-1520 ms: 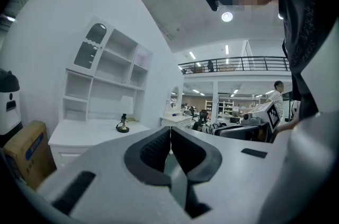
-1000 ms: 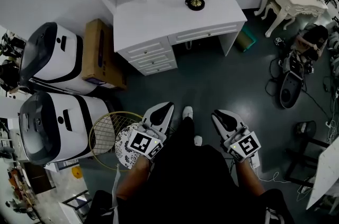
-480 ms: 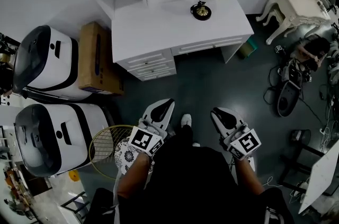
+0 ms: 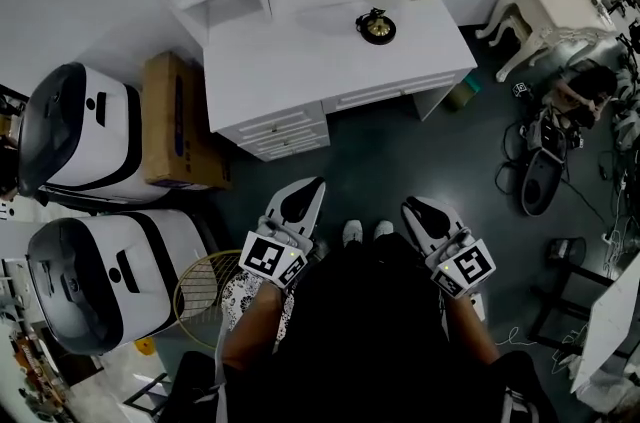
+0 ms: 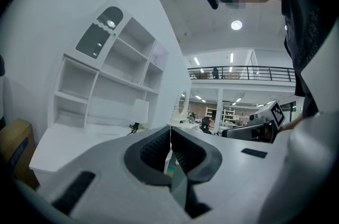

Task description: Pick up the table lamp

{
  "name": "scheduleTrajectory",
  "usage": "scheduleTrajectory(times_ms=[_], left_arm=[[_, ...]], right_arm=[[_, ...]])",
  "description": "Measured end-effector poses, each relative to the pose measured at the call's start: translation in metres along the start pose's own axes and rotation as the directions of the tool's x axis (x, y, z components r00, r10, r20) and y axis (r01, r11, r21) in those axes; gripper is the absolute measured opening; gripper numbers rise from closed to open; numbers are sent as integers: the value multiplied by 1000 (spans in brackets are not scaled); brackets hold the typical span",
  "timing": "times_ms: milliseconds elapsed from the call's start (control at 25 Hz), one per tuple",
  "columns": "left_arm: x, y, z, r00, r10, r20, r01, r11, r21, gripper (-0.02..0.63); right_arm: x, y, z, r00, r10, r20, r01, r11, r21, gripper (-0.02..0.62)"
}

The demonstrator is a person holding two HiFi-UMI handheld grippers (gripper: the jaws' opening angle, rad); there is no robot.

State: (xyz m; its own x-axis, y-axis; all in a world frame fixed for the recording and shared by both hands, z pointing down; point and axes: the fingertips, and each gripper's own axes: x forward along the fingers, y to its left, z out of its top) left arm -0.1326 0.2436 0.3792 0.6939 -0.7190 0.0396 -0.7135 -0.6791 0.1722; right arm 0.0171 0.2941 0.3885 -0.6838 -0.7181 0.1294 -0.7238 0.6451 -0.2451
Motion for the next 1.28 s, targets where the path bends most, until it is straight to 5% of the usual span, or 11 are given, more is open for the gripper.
scheduleTrajectory(times_ms=[800,1280], left_arm=[[29,27,4,999,31,-15,-31,999,7,18],[113,48,10,999,15,-45,-14,1000,20,18]], right_arm=[[36,-30,-1,999,44,-32,-42,997,70,60],[64,-118,19,999,29,-34,-27,997,69,60]])
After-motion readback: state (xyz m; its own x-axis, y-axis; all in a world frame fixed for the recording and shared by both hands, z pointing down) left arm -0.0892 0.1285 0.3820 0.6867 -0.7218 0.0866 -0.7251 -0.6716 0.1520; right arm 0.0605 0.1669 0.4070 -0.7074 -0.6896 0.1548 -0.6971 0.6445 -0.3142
